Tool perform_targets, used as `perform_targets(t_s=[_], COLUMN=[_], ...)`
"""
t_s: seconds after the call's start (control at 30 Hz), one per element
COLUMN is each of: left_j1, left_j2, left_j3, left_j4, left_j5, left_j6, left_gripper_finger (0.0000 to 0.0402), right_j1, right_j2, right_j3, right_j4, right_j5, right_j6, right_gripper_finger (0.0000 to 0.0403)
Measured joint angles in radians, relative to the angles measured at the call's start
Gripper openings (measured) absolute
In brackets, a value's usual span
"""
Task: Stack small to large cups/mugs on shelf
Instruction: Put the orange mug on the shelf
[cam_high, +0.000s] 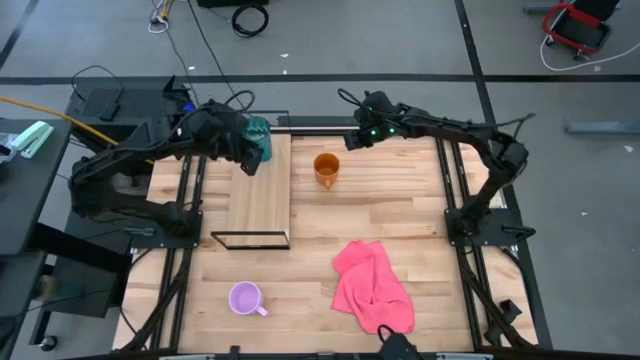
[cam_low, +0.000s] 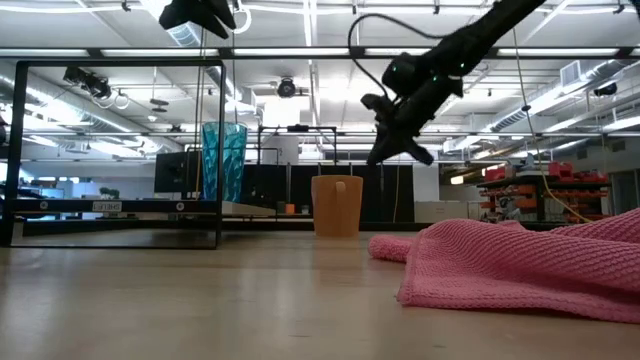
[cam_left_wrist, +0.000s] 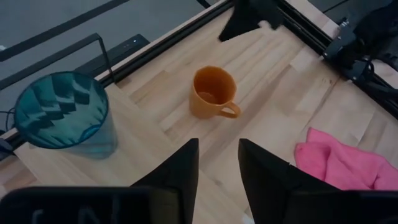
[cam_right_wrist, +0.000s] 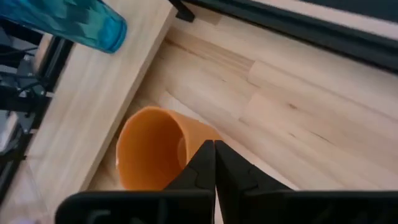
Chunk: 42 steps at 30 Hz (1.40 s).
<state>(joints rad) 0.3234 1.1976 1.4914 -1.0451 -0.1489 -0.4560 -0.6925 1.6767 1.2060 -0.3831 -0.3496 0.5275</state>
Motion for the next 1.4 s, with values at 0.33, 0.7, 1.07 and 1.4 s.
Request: perform_targets(t_s=[0.33, 0.7, 1.07, 1.4], left_j1=[-0.119, -0.187, -0.228, -0.261], left_j2=[0.0, 0.001, 0.049, 0.198], left_j3=[0.0, 0.0, -0.001, -0.001], left_j4=[0.001, 0.002, -0.023, -0.054], left_j5=[-0.115, -0.182, -0.2, -0.199], left_j6=[-0.059, -0.101, -0.136, -0.119], left_gripper_finger=[0.0118, 0.011, 0.0111, 0.0114], right_j1=[-0.012, 0.05, 0.16, 0.241], right_j2=[0.133, 0.177, 0.178, 0.178], right_j3=[0.0, 0.001, 0.002, 0.002], right_j4=[0.135, 0.2, 0.199, 0.206], right_j5=[-0.079, -0.106, -0.07, -0.023], right_j6=[0.046, 0.085, 0.106, 0.128], right_gripper_finger=[0.0003, 0.0001, 0.0, 0.0])
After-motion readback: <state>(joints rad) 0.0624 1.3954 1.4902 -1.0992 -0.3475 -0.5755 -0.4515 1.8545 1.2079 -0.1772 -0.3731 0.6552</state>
